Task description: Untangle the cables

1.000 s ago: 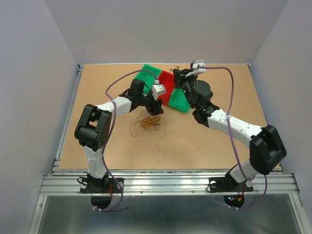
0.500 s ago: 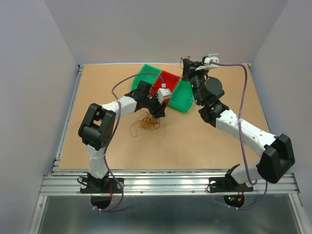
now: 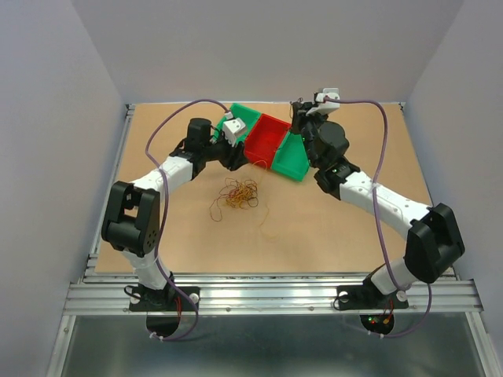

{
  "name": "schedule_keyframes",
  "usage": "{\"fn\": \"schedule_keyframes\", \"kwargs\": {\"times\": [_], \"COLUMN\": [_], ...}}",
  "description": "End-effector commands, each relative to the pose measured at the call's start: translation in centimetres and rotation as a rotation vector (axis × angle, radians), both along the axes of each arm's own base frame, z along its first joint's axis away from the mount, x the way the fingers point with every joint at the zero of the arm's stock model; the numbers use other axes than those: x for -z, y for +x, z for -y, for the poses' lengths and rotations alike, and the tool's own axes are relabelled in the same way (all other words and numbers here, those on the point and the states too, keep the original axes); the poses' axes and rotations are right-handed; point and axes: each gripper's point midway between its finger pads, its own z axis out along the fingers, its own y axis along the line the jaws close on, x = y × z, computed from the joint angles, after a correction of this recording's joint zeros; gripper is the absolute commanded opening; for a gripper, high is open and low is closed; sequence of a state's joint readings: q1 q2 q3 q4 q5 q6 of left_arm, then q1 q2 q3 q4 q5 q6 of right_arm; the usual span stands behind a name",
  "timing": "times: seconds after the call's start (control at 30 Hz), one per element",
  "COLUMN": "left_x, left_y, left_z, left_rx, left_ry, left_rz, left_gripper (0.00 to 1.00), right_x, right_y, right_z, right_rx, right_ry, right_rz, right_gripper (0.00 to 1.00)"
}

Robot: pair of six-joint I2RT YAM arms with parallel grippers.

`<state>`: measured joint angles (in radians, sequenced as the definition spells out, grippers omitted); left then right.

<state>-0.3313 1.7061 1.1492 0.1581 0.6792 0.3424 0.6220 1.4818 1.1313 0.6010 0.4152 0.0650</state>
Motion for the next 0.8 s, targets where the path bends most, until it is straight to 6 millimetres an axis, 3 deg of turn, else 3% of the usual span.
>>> {"fn": "schedule_keyframes", "kwargs": {"times": [0.0, 0.2, 0.6, 0.77], "left_x": [-2.6, -3.3, -2.9, -2.8], "left_y": [0.1, -0.1, 0.1, 0.2], "left_z": [-0.1, -0.3, -0.3, -0.4], "left_rx": [-0.005, -0.009, -0.012, -0.02], "left_ry": [-0.057, -0.064, -0.059, -0.054], "left_rz": [0.055, 0.076, 0.067, 0.066], "left_gripper": [0.59, 0.59, 0.59, 0.59], "right_x": [1.7, 6.7, 9.9, 12.9], "right_y": [1.3, 3.3, 4.3, 5.7], "right_z": [1.4, 2.6, 3.2, 3.4], "right_rx": [0.056, 0.102, 0.153, 0.197], "right_ry": [-0.017, -0.025, -0.028, -0.04], "right_rz": [-0.023, -0.119, -0.186, -0.241], "right_gripper": [0.01, 0.01, 0.01, 0.01]}}
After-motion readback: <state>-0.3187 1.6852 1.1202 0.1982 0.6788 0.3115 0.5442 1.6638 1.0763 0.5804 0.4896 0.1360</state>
